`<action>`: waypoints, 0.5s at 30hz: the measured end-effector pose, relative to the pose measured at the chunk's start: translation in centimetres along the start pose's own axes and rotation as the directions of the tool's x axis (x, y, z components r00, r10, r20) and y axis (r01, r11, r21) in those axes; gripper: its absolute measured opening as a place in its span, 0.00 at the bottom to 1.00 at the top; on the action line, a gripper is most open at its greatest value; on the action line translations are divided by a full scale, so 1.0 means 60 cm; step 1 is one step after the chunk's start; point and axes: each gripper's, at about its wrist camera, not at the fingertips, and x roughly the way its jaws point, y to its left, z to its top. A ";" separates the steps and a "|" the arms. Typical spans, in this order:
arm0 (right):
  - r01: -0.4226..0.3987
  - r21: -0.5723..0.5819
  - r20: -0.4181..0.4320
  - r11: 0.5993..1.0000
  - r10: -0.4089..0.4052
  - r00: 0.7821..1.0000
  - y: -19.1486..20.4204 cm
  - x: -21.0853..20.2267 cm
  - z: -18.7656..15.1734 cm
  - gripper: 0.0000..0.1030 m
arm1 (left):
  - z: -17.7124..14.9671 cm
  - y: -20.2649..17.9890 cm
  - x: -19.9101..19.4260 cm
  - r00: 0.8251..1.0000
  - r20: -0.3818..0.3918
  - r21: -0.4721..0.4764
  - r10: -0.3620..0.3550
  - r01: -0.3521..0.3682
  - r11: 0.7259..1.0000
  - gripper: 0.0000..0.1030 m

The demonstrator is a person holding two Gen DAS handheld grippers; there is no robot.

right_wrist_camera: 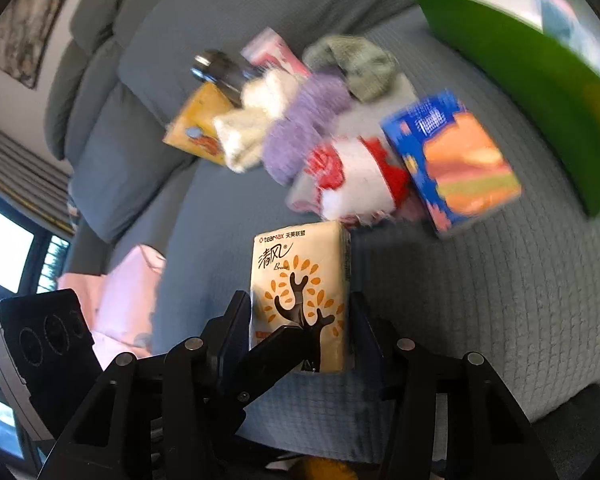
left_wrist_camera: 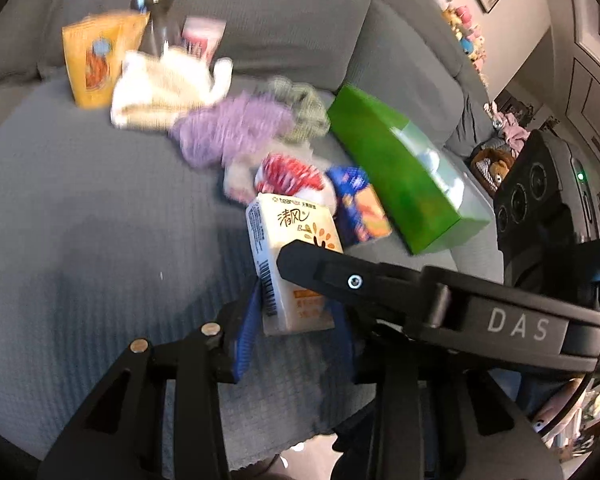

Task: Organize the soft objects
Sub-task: 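Carry the tissue pack with the right gripper over the green box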

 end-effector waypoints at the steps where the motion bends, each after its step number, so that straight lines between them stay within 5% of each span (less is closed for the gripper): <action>1: -0.005 -0.012 0.015 1.000 0.005 1.000 0.008 -0.007 0.002 0.52 | 0.005 -0.005 -0.009 1.000 0.021 0.008 0.002 -0.003 1.000 0.31; 6: -0.021 -0.112 0.079 0.993 0.030 0.996 0.068 -0.047 0.032 0.52 | 0.040 -0.023 -0.058 0.991 0.137 0.034 -0.001 -0.004 0.999 0.32; 15: -0.039 -0.287 0.159 0.957 0.088 0.983 0.185 -0.108 0.116 0.52 | 0.129 -0.047 -0.141 0.944 0.327 0.090 0.034 -0.067 0.994 0.32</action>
